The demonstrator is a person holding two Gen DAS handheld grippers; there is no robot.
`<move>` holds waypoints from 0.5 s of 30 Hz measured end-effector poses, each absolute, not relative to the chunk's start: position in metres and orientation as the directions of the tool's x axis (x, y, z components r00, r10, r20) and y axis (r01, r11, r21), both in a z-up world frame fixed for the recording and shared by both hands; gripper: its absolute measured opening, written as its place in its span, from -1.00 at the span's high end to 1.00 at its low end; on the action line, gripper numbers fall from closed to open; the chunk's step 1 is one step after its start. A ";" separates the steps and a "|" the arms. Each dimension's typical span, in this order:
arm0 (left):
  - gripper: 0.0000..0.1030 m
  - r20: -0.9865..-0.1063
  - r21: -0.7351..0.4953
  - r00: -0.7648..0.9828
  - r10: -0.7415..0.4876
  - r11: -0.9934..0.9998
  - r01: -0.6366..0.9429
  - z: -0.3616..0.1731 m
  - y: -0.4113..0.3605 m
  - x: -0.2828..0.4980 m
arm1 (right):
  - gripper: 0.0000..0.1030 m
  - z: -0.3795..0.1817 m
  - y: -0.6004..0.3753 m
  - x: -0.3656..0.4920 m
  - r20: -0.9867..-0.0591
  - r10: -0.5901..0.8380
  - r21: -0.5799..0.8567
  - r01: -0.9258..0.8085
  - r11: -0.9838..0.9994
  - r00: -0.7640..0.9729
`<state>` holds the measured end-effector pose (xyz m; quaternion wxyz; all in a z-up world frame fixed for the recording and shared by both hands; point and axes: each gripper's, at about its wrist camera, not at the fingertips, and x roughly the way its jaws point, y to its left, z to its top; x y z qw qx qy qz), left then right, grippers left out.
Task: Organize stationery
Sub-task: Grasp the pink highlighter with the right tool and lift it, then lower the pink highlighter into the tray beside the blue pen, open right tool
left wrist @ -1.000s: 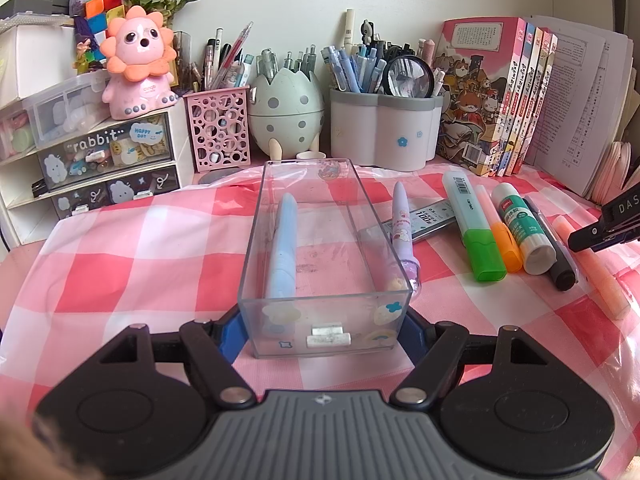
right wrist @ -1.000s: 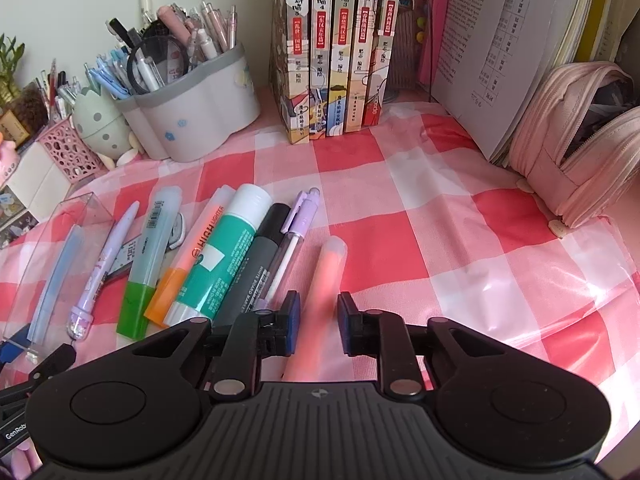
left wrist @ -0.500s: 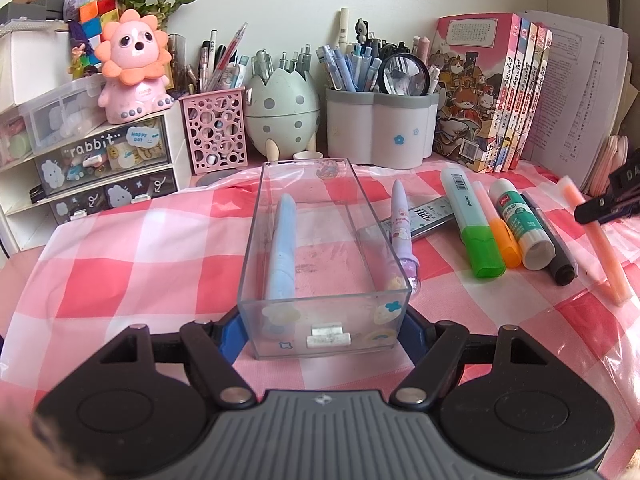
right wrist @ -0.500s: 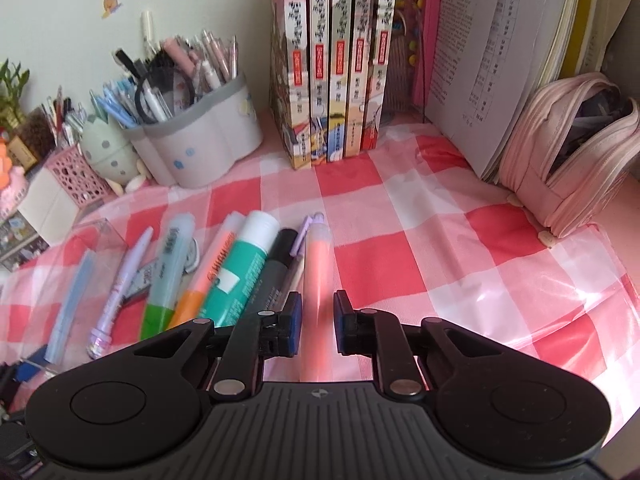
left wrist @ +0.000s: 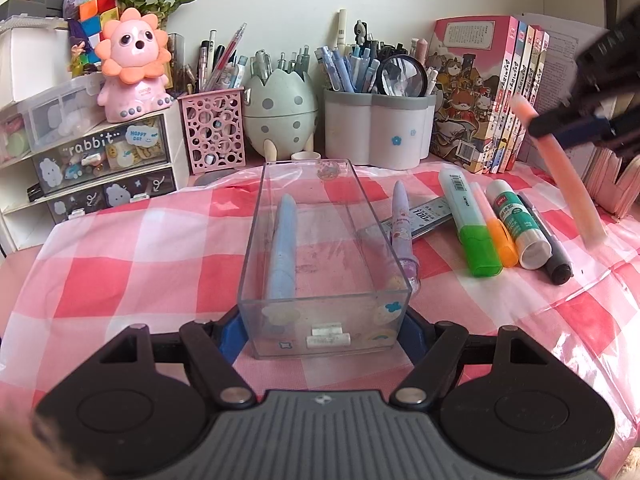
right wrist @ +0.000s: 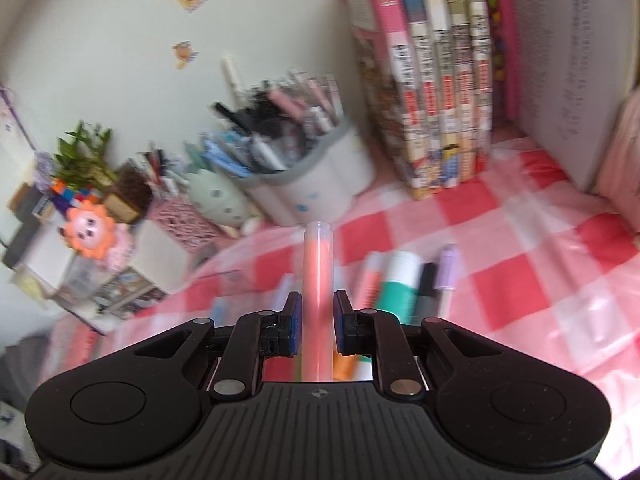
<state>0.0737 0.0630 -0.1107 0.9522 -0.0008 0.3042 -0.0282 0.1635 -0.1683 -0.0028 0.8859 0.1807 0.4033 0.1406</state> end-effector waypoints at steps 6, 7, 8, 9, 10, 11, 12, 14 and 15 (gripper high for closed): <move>0.05 -0.576 -0.033 0.815 -0.062 0.998 0.052 -0.111 0.064 0.073 | 0.72 -0.001 -0.122 0.179 -0.642 0.512 0.527 -0.156 0.835 0.571; 0.05 -0.576 -0.036 0.815 -0.063 0.998 0.052 -0.111 0.065 0.073 | 0.72 -0.002 -0.115 0.181 -0.642 0.521 0.536 -0.158 0.830 0.562; 0.05 -0.575 -0.039 0.815 -0.064 0.998 0.051 -0.111 0.065 0.073 | 0.72 -0.004 -0.108 0.182 -0.643 0.528 0.541 -0.159 0.826 0.554; 0.05 -0.575 -0.042 0.816 -0.066 0.998 0.051 -0.111 0.066 0.073 | 0.72 -0.005 -0.102 0.184 -0.645 0.534 0.545 -0.161 0.823 0.546; 0.05 -0.575 -0.044 0.816 -0.067 0.998 0.051 -0.111 0.066 0.073 | 0.72 -0.007 -0.095 0.185 -0.649 0.539 0.547 -0.162 0.821 0.537; 0.05 -0.574 -0.046 0.816 -0.068 0.998 0.051 -0.111 0.066 0.073 | 0.72 -0.008 -0.090 0.187 -0.654 0.540 0.546 -0.164 0.822 0.530; 0.05 -0.574 -0.048 0.816 -0.069 0.998 0.051 -0.111 0.066 0.073 | 0.72 -0.010 -0.084 0.188 -0.659 0.540 0.544 -0.165 0.823 0.523; 0.05 -0.573 -0.052 0.816 -0.071 0.997 0.051 -0.111 0.066 0.073 | 0.72 -0.015 -0.073 0.192 -0.674 0.539 0.540 -0.161 0.826 0.504; 0.05 -0.572 -0.055 0.817 -0.073 0.997 0.050 -0.110 0.067 0.073 | 0.72 -0.019 -0.067 0.194 -0.684 0.535 0.534 -0.160 0.830 0.495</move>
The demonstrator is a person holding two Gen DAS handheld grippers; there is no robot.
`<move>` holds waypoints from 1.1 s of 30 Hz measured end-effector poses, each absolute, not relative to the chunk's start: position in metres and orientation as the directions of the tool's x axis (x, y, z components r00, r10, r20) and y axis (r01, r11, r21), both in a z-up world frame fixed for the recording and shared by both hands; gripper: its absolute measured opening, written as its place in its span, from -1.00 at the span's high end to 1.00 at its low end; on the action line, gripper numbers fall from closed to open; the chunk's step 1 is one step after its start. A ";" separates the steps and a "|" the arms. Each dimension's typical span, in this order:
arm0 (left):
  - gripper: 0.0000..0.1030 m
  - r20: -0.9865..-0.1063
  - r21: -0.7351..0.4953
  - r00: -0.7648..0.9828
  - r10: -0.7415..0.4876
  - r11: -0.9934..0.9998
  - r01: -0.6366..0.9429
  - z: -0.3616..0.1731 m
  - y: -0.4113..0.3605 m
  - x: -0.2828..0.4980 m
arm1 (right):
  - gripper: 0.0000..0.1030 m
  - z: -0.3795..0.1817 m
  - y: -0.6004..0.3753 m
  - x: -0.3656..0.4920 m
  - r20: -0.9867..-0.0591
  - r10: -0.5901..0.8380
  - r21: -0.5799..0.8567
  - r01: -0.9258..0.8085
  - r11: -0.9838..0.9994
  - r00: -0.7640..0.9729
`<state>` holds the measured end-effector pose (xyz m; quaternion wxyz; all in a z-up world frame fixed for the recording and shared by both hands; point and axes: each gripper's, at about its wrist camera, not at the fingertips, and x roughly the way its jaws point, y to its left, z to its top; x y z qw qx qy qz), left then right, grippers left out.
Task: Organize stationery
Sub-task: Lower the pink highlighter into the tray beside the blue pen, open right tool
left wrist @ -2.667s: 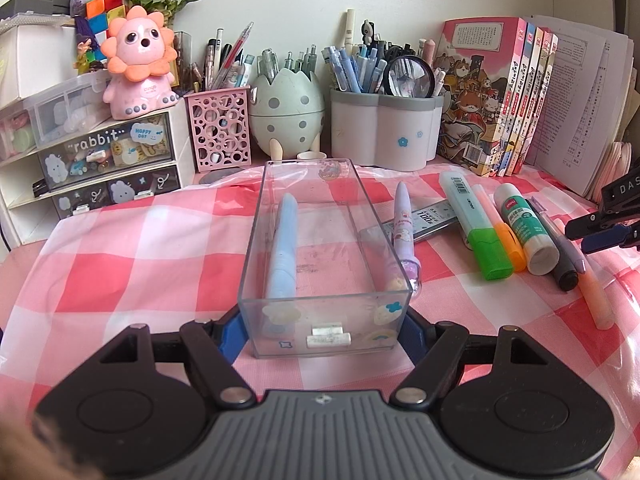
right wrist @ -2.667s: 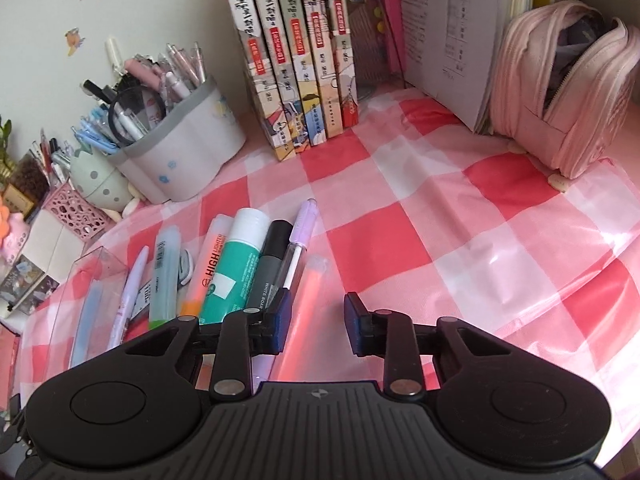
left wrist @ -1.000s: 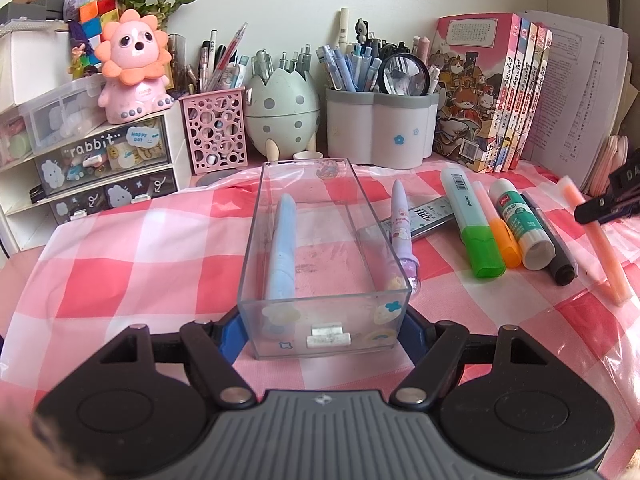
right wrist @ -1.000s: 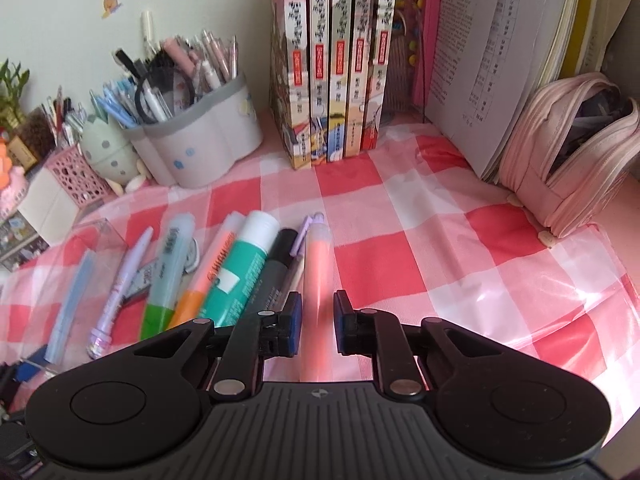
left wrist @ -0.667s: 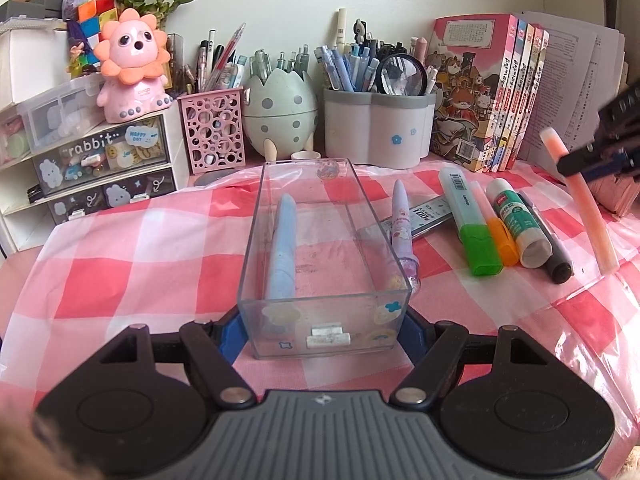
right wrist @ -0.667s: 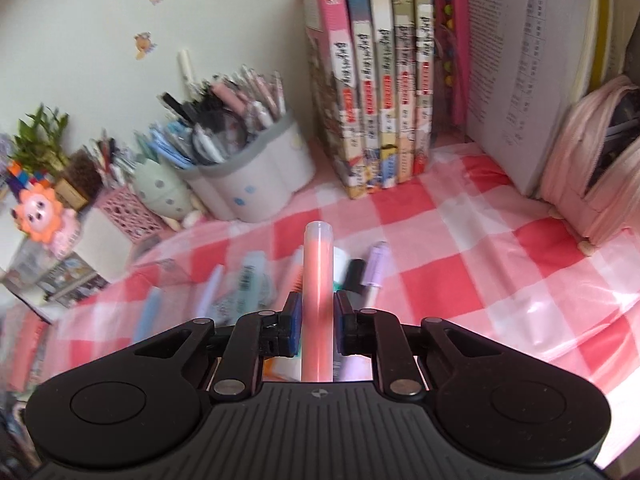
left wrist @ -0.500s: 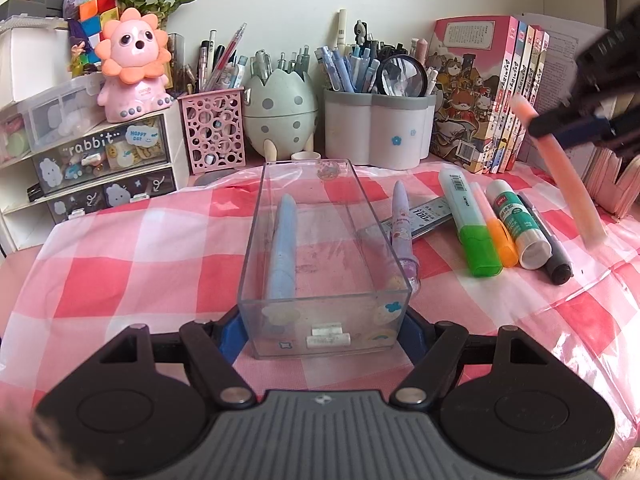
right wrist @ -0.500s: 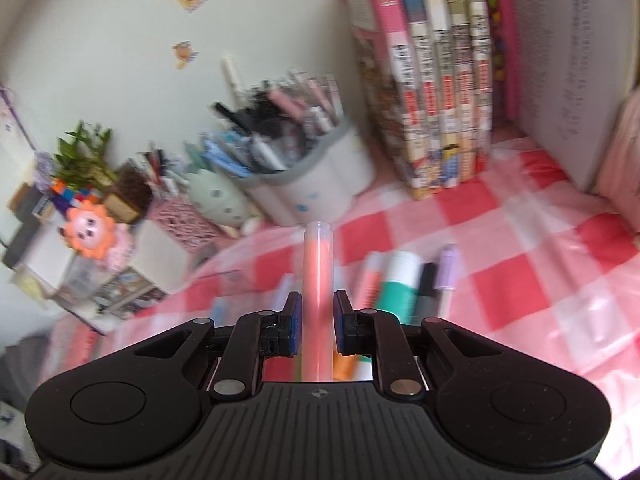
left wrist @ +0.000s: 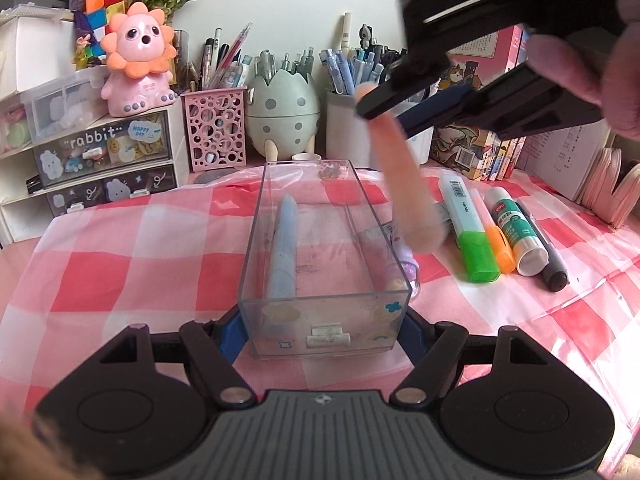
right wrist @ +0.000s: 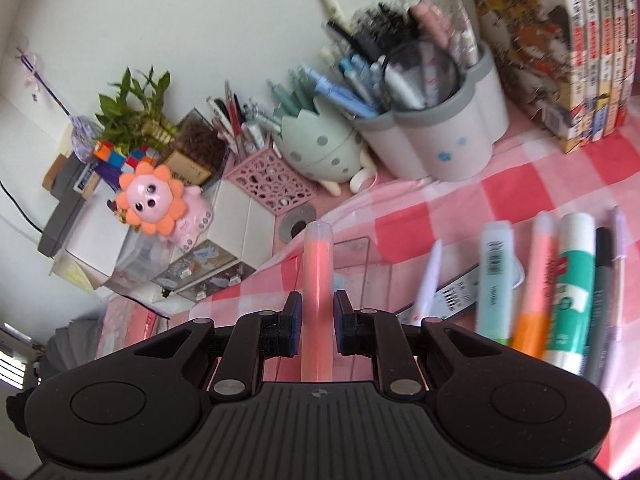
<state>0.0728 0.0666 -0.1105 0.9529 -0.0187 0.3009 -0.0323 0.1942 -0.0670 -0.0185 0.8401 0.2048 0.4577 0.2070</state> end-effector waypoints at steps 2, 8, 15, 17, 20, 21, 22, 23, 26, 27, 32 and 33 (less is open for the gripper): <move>0.05 -0.571 -0.061 0.817 -0.076 0.997 0.050 -0.110 0.067 0.073 | 0.72 -0.025 -0.054 0.198 -0.710 0.514 0.506 -0.160 0.848 0.481; 0.05 -0.569 -0.073 0.818 -0.084 0.996 0.051 -0.111 0.069 0.073 | 0.72 -0.044 -0.029 0.208 -0.768 0.446 0.428 -0.150 0.891 0.459; 0.05 -0.566 -0.082 0.819 -0.090 0.995 0.053 -0.110 0.069 0.072 | 0.71 -0.052 -0.020 0.214 -0.796 0.401 0.383 -0.136 0.914 0.454; 0.05 -0.566 -0.084 0.819 -0.092 0.995 0.054 -0.110 0.070 0.073 | 0.70 -0.052 -0.017 0.214 -0.799 0.392 0.370 -0.141 0.918 0.456; 0.05 -0.566 -0.085 0.820 -0.092 0.995 0.053 -0.110 0.071 0.073 | 0.64 -0.052 -0.016 0.217 -0.799 0.391 0.368 -0.143 0.919 0.456; 0.05 -0.566 -0.084 0.819 -0.092 0.995 0.053 -0.110 0.070 0.073 | 0.63 -0.051 -0.015 0.217 -0.800 0.389 0.363 -0.148 0.920 0.457; 0.05 -0.566 -0.085 0.819 -0.093 0.995 0.054 -0.110 0.071 0.073 | 0.63 -0.050 -0.014 0.216 -0.800 0.389 0.359 -0.154 0.920 0.457; 0.05 -0.565 -0.085 0.820 -0.093 0.995 0.054 -0.110 0.071 0.073 | 0.62 -0.050 -0.014 0.216 -0.800 0.389 0.357 -0.159 0.920 0.457; 0.05 -0.565 -0.085 0.820 -0.093 0.995 0.054 -0.110 0.071 0.073 | 0.61 -0.047 -0.013 0.214 -0.796 0.394 0.352 -0.178 0.919 0.460; 0.05 -0.566 -0.084 0.819 -0.092 0.995 0.054 -0.110 0.071 0.073 | 0.61 -0.046 -0.014 0.213 -0.794 0.397 0.353 -0.183 0.918 0.460; 0.05 -0.566 -0.084 0.819 -0.092 0.995 0.054 -0.110 0.071 0.073 | 0.60 -0.043 -0.017 0.212 -0.788 0.407 0.357 -0.195 0.913 0.461; 0.05 -0.566 -0.085 0.819 -0.093 0.995 0.054 -0.110 0.071 0.073 | 0.57 -0.043 -0.018 0.212 -0.788 0.407 0.357 -0.196 0.913 0.462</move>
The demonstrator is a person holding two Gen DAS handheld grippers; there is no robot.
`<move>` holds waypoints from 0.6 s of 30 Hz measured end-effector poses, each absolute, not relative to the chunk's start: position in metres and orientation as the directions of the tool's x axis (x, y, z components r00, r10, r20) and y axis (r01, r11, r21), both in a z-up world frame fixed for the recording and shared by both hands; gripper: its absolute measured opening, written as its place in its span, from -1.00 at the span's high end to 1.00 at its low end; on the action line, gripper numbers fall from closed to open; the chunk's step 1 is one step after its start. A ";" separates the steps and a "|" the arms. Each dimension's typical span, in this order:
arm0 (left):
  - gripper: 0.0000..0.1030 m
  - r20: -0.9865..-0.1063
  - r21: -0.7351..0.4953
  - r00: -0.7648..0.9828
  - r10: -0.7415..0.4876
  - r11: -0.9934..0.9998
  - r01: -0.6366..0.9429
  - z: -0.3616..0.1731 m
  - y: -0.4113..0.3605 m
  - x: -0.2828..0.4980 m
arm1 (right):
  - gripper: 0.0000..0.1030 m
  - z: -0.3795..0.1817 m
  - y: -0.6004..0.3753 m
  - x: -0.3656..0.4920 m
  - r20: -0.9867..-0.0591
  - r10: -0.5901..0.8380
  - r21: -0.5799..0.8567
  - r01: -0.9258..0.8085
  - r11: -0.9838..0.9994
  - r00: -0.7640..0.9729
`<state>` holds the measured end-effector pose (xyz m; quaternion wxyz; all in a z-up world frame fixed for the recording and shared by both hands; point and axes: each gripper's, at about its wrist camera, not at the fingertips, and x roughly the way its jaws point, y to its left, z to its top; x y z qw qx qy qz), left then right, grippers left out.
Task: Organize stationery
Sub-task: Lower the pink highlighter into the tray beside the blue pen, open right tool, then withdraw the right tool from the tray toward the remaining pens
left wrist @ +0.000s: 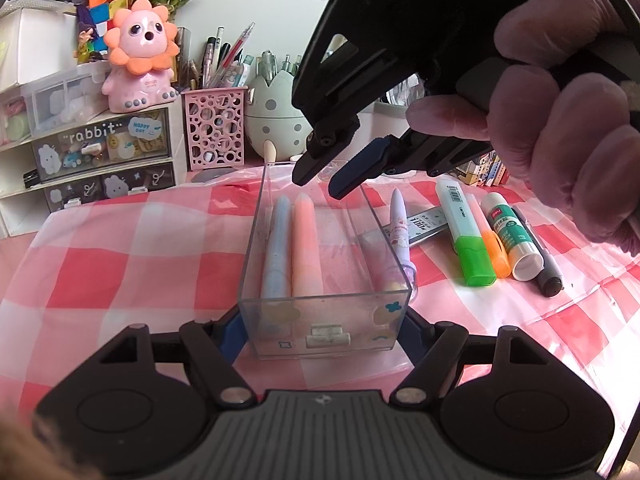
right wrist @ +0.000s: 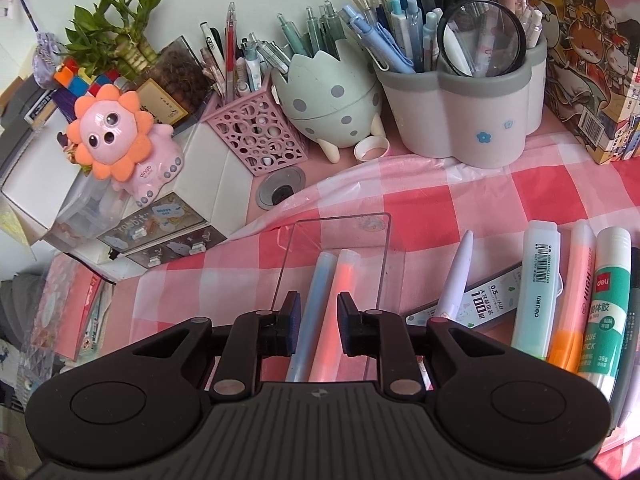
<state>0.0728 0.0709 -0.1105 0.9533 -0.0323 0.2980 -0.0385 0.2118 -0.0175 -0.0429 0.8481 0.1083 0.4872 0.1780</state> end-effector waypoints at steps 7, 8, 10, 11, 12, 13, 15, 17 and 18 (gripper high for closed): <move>0.05 -0.566 -0.085 0.819 -0.093 0.995 0.055 -0.110 0.071 0.073 | 0.27 -0.040 -0.019 0.207 -0.784 0.411 0.356 -0.205 0.912 0.465; 0.05 -0.566 -0.085 0.819 -0.093 0.995 0.055 -0.110 0.071 0.073 | 0.25 -0.040 -0.019 0.206 -0.784 0.411 0.353 -0.211 0.912 0.465; 0.05 -0.566 -0.084 0.819 -0.093 0.995 0.055 -0.110 0.071 0.073 | 0.24 -0.038 -0.018 0.203 -0.784 0.413 0.346 -0.227 0.911 0.463; 0.05 -0.566 -0.084 0.819 -0.093 0.995 0.055 -0.110 0.071 0.073 | 0.24 -0.037 -0.018 0.202 -0.785 0.414 0.342 -0.235 0.910 0.461; 0.05 -0.566 -0.084 0.819 -0.093 0.995 0.055 -0.110 0.071 0.073 | 0.23 -0.036 -0.019 0.201 -0.784 0.416 0.339 -0.245 0.908 0.460; 0.05 -0.566 -0.085 0.819 -0.093 0.995 0.055 -0.110 0.071 0.073 | 0.21 -0.035 -0.020 0.200 -0.783 0.420 0.337 -0.254 0.906 0.458; 0.05 -0.566 -0.084 0.819 -0.093 0.995 0.055 -0.110 0.071 0.073 | 0.11 -0.032 -0.023 0.197 -0.782 0.423 0.334 -0.266 0.904 0.458; 0.05 -0.566 -0.082 0.819 -0.092 0.995 0.055 -0.110 0.071 0.073 | 0.04 -0.029 -0.027 0.194 -0.777 0.423 0.327 -0.276 0.904 0.465; 0.05 -0.567 -0.081 0.819 -0.091 0.995 0.055 -0.110 0.071 0.073 | 0.00 -0.028 -0.029 0.193 -0.776 0.421 0.323 -0.278 0.905 0.469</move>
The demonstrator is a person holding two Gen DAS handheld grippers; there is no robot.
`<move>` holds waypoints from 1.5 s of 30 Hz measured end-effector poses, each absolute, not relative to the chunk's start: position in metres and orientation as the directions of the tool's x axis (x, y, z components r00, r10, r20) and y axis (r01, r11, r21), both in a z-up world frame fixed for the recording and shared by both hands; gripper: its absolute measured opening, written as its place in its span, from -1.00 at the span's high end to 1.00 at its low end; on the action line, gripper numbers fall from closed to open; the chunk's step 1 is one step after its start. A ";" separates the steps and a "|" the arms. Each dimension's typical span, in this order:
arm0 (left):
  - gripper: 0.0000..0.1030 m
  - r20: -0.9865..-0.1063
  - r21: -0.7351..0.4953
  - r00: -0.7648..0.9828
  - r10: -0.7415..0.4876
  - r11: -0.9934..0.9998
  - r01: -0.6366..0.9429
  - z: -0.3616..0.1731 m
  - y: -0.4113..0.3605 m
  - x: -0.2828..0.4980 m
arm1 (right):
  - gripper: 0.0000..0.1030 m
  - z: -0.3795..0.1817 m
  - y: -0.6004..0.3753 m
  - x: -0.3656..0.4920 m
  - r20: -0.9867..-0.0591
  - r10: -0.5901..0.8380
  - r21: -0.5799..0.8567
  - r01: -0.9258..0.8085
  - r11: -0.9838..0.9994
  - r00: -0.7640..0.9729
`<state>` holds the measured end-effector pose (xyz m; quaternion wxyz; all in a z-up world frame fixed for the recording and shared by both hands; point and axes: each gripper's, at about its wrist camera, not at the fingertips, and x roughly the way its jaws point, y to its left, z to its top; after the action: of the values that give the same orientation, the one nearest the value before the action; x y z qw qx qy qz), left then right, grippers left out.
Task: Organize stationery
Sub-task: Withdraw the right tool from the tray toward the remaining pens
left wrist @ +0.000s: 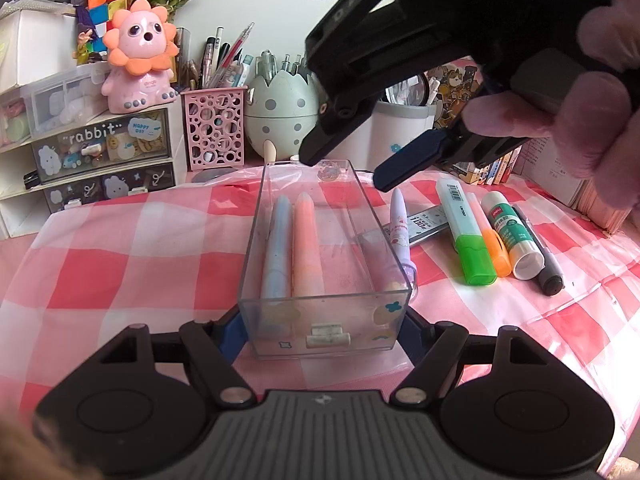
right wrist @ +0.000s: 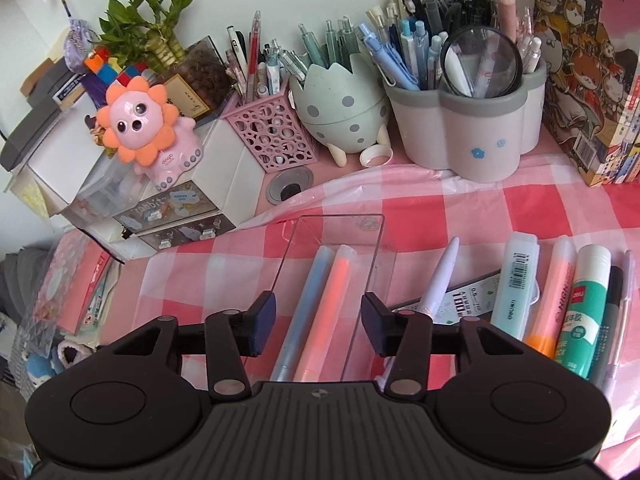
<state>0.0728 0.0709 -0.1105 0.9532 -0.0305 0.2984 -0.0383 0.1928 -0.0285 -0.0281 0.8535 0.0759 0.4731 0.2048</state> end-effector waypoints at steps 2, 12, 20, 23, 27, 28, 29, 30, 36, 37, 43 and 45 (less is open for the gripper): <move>0.05 -0.567 -0.081 0.819 -0.091 0.995 0.055 -0.110 0.071 0.073 | -0.09 -0.027 -0.033 0.190 -0.773 0.421 0.321 -0.281 0.905 0.474; 0.05 -0.568 -0.076 0.818 -0.088 0.996 0.054 -0.110 0.071 0.073 | -0.40 -0.020 -0.062 0.178 -0.758 0.395 0.291 -0.274 0.917 0.519; 0.05 -0.569 -0.075 0.818 -0.087 0.996 0.054 -0.110 0.070 0.073 | -0.55 -0.017 -0.109 0.179 -0.746 0.310 0.242 -0.194 0.951 0.590; 0.05 -0.569 -0.075 0.818 -0.087 0.996 0.054 -0.110 0.070 0.073 | -0.57 -0.019 -0.126 0.179 -0.742 0.283 0.236 -0.157 0.959 0.608; 0.05 -0.569 -0.072 0.818 -0.086 0.996 0.054 -0.110 0.070 0.073 | -0.57 -0.023 -0.146 0.179 -0.739 0.260 0.240 -0.117 0.964 0.621; 0.05 -0.570 -0.071 0.817 -0.085 0.996 0.054 -0.110 0.070 0.073 | -0.57 -0.025 -0.151 0.179 -0.738 0.254 0.240 -0.109 0.965 0.625; 0.05 -0.570 -0.070 0.817 -0.084 0.996 0.054 -0.111 0.070 0.073 | -0.57 -0.026 -0.155 0.179 -0.739 0.246 0.238 -0.099 0.966 0.628; 0.05 -0.570 -0.070 0.817 -0.084 0.996 0.054 -0.111 0.070 0.073 | -0.57 -0.027 -0.159 0.179 -0.739 0.239 0.237 -0.089 0.967 0.630; 0.05 -0.572 -0.065 0.817 -0.081 0.996 0.054 -0.111 0.069 0.073 | -0.57 -0.038 -0.181 0.177 -0.743 0.211 0.242 -0.039 0.969 0.635; 0.05 -0.572 -0.065 0.817 -0.081 0.996 0.054 -0.111 0.069 0.073 | -0.57 -0.040 -0.185 0.177 -0.745 0.205 0.243 -0.029 0.970 0.635; 0.05 -0.573 -0.062 0.816 -0.080 0.997 0.054 -0.111 0.069 0.073 | -0.10 -0.052 -0.198 0.171 -0.749 0.180 0.224 -0.011 0.974 0.638; 0.05 -0.573 -0.060 0.816 -0.079 0.997 0.054 -0.110 0.069 0.073 | 0.16 -0.056 -0.201 0.171 -0.748 0.204 0.254 -0.012 0.967 0.632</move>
<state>0.0732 0.0685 -0.1105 0.9526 -0.0205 0.3015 -0.0350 0.1708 -0.2014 -0.0556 0.8962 0.1131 0.4248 0.0603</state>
